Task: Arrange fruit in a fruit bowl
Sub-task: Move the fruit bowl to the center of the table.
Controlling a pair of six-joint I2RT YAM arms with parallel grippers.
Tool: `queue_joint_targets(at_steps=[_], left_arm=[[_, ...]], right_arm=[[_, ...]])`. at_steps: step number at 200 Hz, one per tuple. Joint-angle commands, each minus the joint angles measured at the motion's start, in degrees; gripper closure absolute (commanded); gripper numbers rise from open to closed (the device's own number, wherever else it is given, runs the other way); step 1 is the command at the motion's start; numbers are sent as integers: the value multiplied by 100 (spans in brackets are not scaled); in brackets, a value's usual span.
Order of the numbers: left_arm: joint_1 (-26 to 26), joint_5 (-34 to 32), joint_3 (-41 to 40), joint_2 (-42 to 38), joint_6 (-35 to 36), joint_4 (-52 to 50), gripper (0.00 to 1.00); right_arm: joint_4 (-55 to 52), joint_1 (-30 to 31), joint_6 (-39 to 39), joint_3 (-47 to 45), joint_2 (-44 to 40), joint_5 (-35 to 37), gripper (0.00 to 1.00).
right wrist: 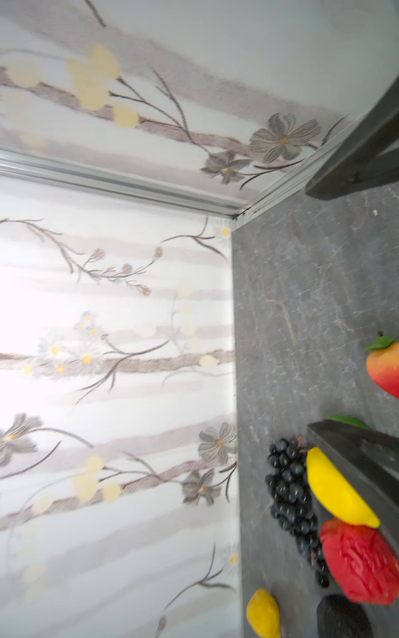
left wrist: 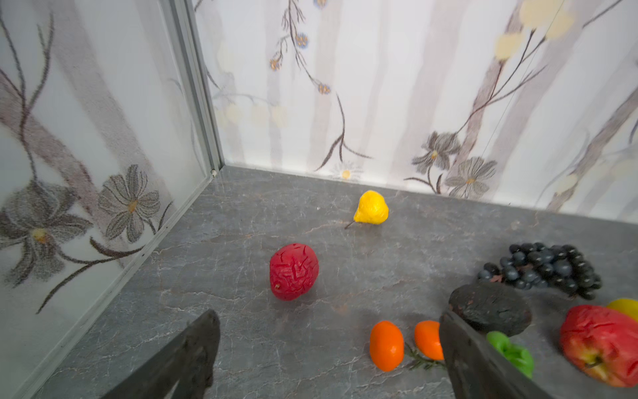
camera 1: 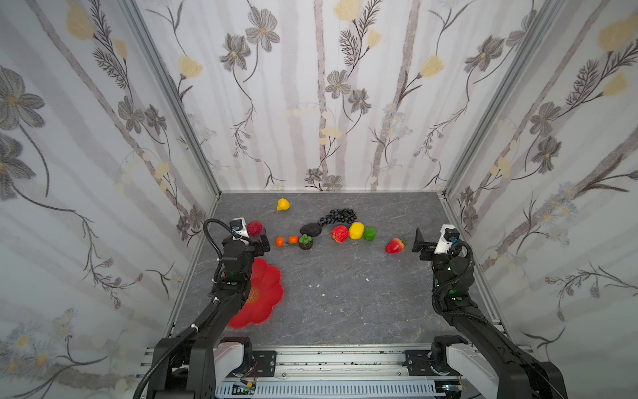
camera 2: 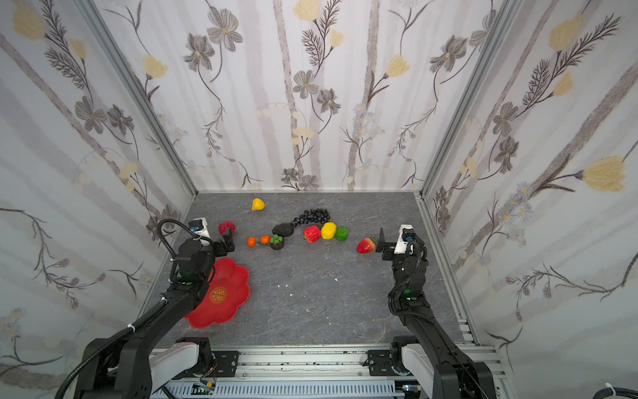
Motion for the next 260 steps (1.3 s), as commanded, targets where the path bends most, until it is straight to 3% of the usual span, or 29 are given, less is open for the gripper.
queue_joint_targets(at_steps=[1,18,30,47,57,77,103,138,179,212,260], left_arm=[[-6,-393,169,-706,-1090,-1411,0],[-2,-599,217,-1438,-2000,-2200,0],[3,-810,287,-1940,-2843,-3078,0],[13,-184,337,-2516,-3020,-3929,0],[17,182,249,-2806,-3137,-4172,0],[21,344,-178,-3412,-4018,-4718,0],[33,1045,-601,-3883,-3951,-4803,0],[-115,1012,-162,-2846,-3685,-5793,0],[-765,425,389,-1253,-3378,-6066,0],[-1381,18,837,-420,-3189,-6152,0],[-1745,105,1143,504,-3016,-5925,0]], right_arm=[[-1374,81,977,497,-737,-188,1],[-3343,64,2396,1187,-1460,60,1],[-4352,46,2829,1447,-1923,-161,1],[-5068,37,3316,1245,-2669,-165,1],[-5135,-1,3175,969,-3143,-435,1],[-5782,-16,3011,763,-3730,-894,1],[-6341,-16,3162,520,-3866,-1420,1],[-6319,48,3469,-9,-3488,-1530,1],[-5418,350,3989,-344,-2595,-1556,1],[-5190,850,3812,-205,-1949,-1161,1],[-5079,1306,3811,-14,-1394,-729,1]])
